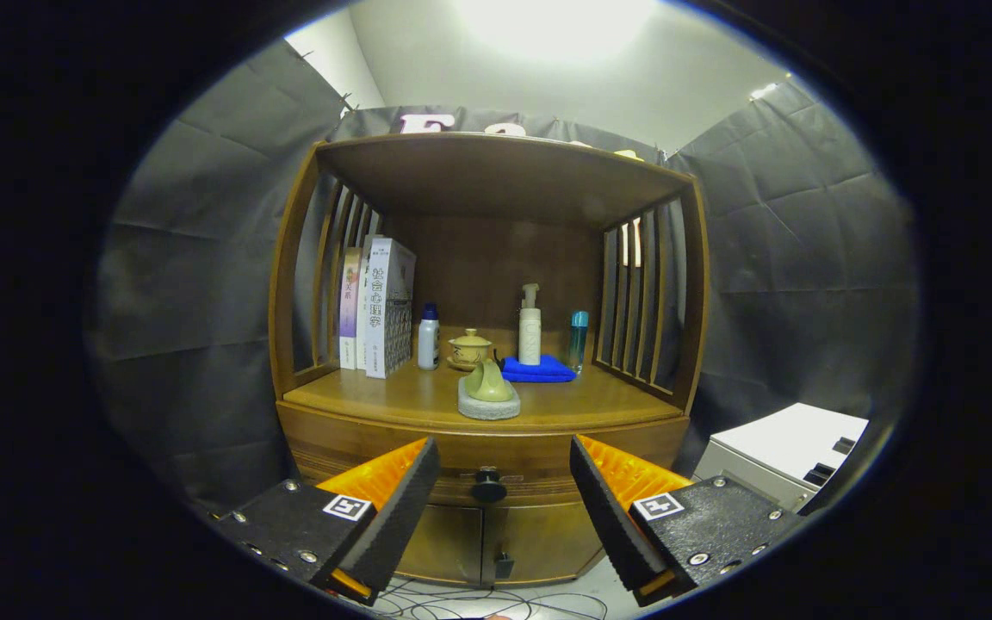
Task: Pull open the drawer, take out the items inside it, and place them on the countertop above the cabinet.
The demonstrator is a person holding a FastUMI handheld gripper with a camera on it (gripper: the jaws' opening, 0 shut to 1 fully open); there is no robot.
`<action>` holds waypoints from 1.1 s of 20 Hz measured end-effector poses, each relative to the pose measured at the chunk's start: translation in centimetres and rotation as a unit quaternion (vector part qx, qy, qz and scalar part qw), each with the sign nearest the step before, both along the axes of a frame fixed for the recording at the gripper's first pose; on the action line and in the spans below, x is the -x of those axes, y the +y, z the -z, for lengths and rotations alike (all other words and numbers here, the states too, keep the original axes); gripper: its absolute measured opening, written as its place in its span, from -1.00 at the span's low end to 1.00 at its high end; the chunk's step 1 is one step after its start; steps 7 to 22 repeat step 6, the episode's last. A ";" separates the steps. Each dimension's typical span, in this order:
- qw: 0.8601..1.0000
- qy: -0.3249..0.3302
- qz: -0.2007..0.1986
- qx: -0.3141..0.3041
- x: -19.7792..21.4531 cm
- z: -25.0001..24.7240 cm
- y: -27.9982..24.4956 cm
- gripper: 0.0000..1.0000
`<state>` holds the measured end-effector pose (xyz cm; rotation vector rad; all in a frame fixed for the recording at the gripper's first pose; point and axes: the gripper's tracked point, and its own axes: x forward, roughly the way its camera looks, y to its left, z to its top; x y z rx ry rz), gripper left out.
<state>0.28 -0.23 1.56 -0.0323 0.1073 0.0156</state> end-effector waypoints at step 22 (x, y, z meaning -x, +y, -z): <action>1.000 0.001 -0.005 -0.010 0.6 0.2 -0.1 0.90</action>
